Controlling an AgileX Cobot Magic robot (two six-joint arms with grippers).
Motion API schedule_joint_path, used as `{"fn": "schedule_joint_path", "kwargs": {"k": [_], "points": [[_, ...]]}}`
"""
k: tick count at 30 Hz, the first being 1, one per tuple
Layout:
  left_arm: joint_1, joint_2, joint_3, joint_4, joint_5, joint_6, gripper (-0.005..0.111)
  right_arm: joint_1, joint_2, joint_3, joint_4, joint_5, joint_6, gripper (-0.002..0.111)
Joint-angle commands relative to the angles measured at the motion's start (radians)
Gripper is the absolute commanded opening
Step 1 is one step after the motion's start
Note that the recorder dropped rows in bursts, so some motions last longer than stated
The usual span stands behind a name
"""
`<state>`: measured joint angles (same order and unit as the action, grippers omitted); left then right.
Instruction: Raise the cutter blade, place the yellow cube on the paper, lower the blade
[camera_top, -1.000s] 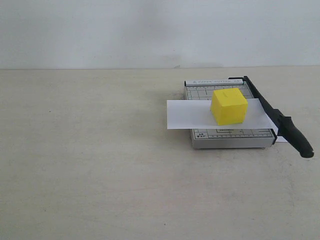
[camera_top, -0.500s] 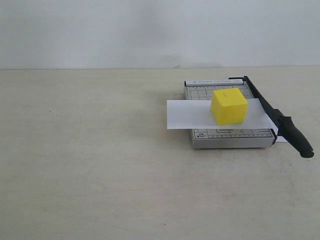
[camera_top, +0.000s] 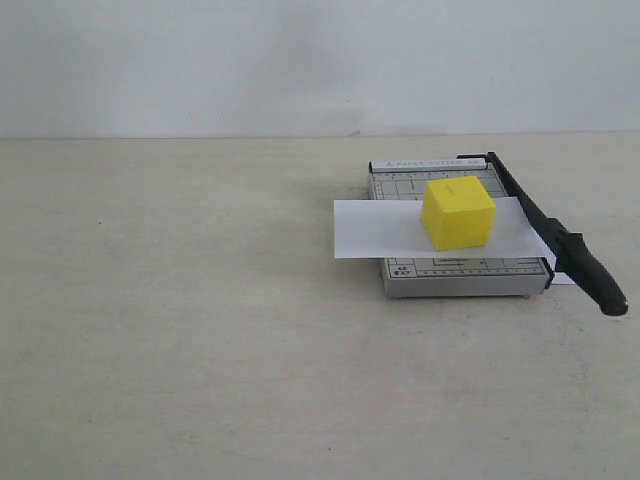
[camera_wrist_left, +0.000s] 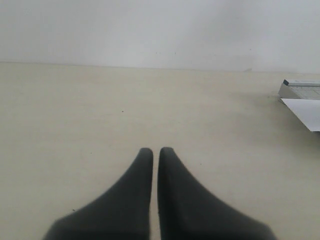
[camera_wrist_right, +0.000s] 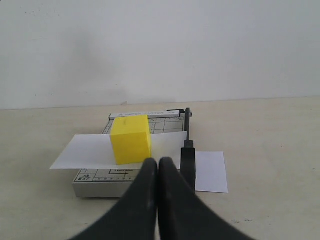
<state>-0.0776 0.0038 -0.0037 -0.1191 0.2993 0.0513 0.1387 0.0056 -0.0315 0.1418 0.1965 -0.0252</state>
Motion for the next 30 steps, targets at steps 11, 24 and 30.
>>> {"fn": "schedule_joint_path", "kwargs": {"k": [11, 24, 30], "points": [[0.004, -0.004, 0.004, 0.005, 0.0, 0.001, 0.004, 0.0, -0.006, 0.002, -0.001, -0.017, -0.007, 0.0], [0.004, -0.004, 0.004, 0.005, 0.0, 0.001, 0.004, 0.0, -0.006, 0.002, -0.001, -0.017, -0.007, 0.0], [0.004, -0.004, 0.004, 0.005, 0.0, 0.001, 0.004, 0.0, -0.006, 0.002, -0.001, -0.017, -0.007, 0.0]]}}
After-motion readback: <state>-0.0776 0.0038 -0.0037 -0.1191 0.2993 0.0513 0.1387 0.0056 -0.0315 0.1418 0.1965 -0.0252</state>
